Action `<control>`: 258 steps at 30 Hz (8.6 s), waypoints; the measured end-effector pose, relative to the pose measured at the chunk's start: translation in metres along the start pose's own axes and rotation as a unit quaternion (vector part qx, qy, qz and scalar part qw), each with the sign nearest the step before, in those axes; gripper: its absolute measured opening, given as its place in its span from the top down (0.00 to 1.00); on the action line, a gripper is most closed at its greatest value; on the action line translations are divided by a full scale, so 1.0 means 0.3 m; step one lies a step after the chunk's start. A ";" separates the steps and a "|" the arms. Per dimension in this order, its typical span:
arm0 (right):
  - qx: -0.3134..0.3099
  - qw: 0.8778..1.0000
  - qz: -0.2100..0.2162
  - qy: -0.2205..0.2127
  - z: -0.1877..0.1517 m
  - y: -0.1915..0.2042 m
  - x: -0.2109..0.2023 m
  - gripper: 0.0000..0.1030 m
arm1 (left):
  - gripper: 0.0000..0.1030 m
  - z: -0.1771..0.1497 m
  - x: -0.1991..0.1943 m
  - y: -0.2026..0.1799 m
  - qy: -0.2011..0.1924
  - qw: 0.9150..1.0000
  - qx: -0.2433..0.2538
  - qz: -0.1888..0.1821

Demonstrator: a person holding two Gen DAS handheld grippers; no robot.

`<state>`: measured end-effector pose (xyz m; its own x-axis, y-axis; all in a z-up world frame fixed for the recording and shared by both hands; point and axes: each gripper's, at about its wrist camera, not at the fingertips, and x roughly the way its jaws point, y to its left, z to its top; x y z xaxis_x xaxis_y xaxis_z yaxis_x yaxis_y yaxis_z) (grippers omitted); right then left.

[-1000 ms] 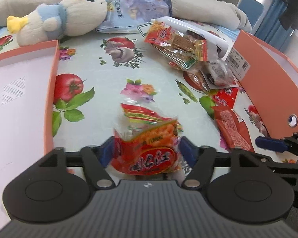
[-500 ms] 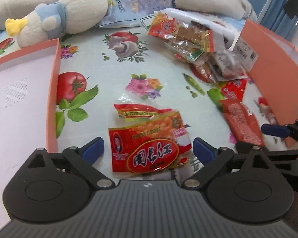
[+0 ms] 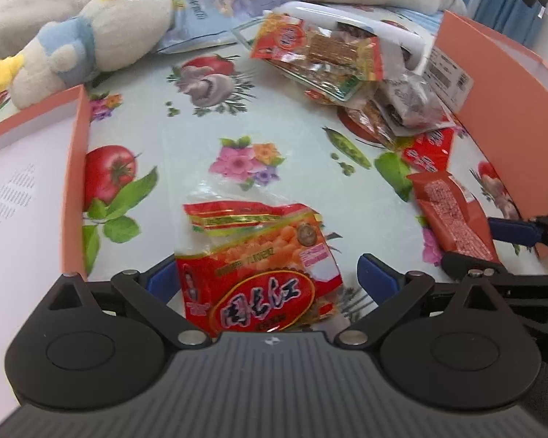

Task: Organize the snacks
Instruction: 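Regrip the red printed packet with the left tool while the right tool lifts its red packet, then carry both red packets up and over the pink box, then open both tools to drop the red packets into the box, then withdraw both tools from the box back toward the snack pile, then grasp the sausage-stick packet with the left tool while the right tool grips a clear bag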

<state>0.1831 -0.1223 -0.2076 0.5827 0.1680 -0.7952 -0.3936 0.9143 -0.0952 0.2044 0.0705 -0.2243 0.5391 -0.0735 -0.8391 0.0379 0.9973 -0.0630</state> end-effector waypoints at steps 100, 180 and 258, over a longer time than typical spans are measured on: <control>0.139 0.965 -0.048 -0.218 0.274 -0.754 -0.653 0.55 | 0.43 0.696 -0.528 -0.789 -0.152 0.981 -0.003 -0.119; 0.136 0.969 -0.006 -0.205 0.151 -0.413 -0.627 0.36 | 0.11 0.319 -0.714 -0.370 -0.168 0.982 -0.066 -0.060; 0.076 0.993 0.008 -0.092 0.270 -0.141 -0.021 0.36 | 0.11 0.435 -0.102 0.074 -0.098 0.987 -0.086 -0.088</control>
<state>0.2537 -0.1323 -0.1500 0.7021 0.2351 -0.6722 -0.3000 0.9537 0.0201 0.2986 0.0951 -0.1296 0.6901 -0.2276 -0.6870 0.0111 0.9525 -0.3043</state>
